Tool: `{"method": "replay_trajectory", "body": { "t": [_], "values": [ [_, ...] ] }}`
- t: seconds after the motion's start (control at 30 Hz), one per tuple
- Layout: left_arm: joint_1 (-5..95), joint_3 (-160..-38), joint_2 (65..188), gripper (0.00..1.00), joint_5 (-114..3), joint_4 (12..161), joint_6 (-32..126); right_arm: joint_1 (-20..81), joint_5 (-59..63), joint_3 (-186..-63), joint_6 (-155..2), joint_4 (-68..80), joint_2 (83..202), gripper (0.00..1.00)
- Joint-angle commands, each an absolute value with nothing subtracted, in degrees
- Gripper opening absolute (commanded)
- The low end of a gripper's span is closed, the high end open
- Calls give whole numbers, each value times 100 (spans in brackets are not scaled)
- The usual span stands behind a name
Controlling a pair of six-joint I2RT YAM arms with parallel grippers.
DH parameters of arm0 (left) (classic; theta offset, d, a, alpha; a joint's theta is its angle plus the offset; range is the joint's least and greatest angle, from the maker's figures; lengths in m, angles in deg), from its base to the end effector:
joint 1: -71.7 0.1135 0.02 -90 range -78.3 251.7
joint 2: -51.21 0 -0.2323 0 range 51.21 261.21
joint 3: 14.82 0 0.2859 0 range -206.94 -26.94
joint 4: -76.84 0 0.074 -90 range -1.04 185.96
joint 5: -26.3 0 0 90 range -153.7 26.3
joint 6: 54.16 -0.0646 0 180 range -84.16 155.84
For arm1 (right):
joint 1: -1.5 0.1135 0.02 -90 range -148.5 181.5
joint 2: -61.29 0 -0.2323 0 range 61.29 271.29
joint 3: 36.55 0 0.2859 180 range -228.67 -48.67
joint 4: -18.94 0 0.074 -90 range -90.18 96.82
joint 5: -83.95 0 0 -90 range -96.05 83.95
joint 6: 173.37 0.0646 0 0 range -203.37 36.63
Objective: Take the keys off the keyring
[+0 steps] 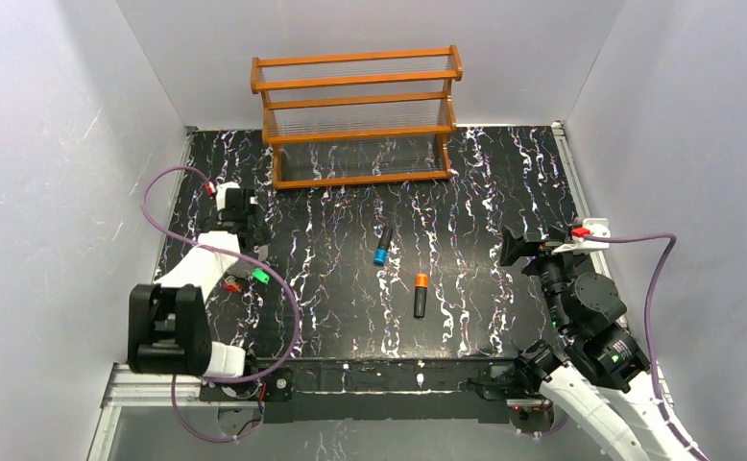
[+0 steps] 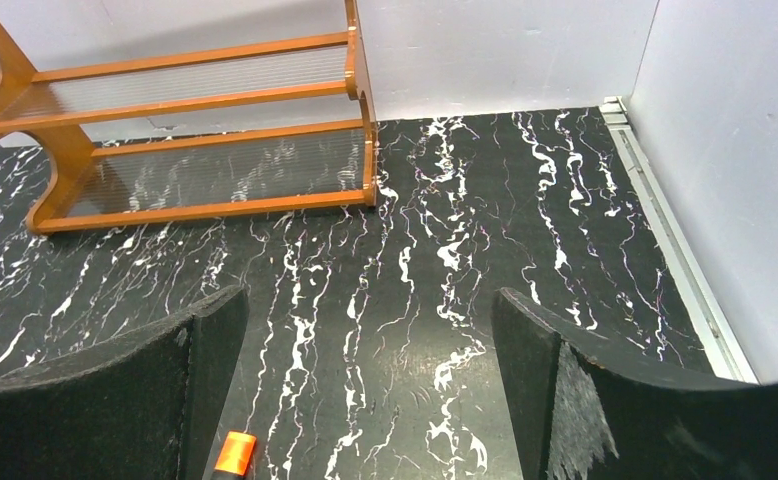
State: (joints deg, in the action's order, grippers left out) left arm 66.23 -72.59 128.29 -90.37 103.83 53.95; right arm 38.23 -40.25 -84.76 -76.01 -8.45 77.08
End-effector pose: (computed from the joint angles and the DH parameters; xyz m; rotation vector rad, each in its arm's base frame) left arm 0.3302 -0.0025 0.1501 -0.4677 2.2488 0.3432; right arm 0.1538 0.0694 0.3412 0.1016 1.4973 0.1774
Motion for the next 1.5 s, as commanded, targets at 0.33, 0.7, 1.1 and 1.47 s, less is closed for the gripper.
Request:
{"method": "replay_trajectory", "body": {
  "t": [0.33,0.7,1.1,1.47],
  "values": [
    [7747,-7940,14310,83,-8459,10232,5344,3534,-3653,-8437,-7615,-487,7579,99],
    [7821,-7950,14693,72,-8206,10235,5315,3378,-3461,-8423,-7623,-428,7583,99],
    [8051,-7754,14745,69,-7728,10491,5601,3300,-3395,-8416,-7616,-423,7571,99],
    [8008,-7633,14591,54,-7466,10683,5358,3248,-3325,-8405,-7599,-387,7500,99]
  ]
}}
